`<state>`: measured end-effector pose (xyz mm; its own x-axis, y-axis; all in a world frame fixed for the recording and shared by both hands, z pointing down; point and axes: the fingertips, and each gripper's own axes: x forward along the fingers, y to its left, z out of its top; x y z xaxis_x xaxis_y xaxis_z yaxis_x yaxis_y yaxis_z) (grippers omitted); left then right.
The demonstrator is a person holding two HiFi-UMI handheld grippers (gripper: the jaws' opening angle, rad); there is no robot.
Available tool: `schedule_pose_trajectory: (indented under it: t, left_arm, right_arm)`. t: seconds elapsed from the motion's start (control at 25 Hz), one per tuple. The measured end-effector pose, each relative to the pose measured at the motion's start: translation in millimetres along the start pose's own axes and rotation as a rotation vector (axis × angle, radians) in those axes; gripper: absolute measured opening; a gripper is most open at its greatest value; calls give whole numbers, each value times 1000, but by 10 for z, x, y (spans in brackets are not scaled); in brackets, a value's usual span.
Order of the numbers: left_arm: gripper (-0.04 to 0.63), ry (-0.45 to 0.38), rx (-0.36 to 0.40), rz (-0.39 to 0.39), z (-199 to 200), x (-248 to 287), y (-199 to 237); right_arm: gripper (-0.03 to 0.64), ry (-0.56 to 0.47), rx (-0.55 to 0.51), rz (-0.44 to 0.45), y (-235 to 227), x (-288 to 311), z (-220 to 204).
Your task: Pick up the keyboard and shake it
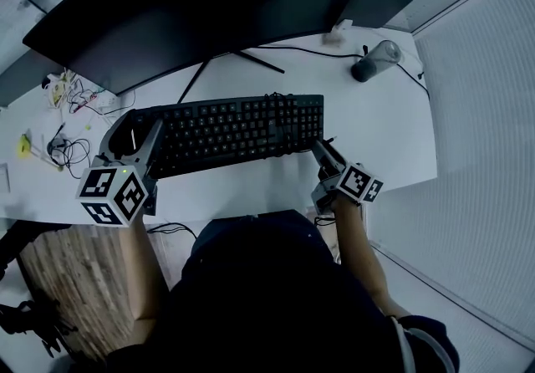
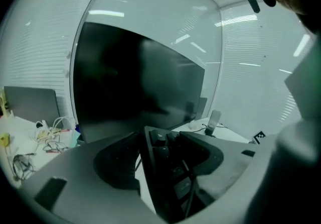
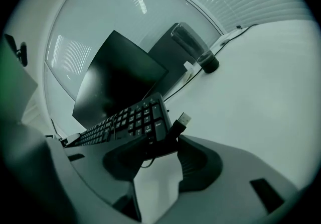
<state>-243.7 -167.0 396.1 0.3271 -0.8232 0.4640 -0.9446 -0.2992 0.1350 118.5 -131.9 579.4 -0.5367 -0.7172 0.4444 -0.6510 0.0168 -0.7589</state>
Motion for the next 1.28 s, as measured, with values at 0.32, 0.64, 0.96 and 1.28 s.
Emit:
schedule_pose_trajectory:
  t: [0.32, 0.64, 0.96, 1.28]
  left_arm:
    - [264, 40, -373, -151, -898, 534, 167]
    - [264, 139, -542, -160, -1704, 594, 59]
    - [264, 185, -523, -116, -2140, 523, 194]
    - [264, 144, -436, -140, -2197, 678, 279]
  right_arm:
    - [202, -1, -254, -273, 47, -424, 452]
    - [202, 54, -351, -351, -141, -519, 348]
    - [201, 124, -283, -323, -513, -306, -194]
    - [202, 93, -289, -311, -674, -203, -347]
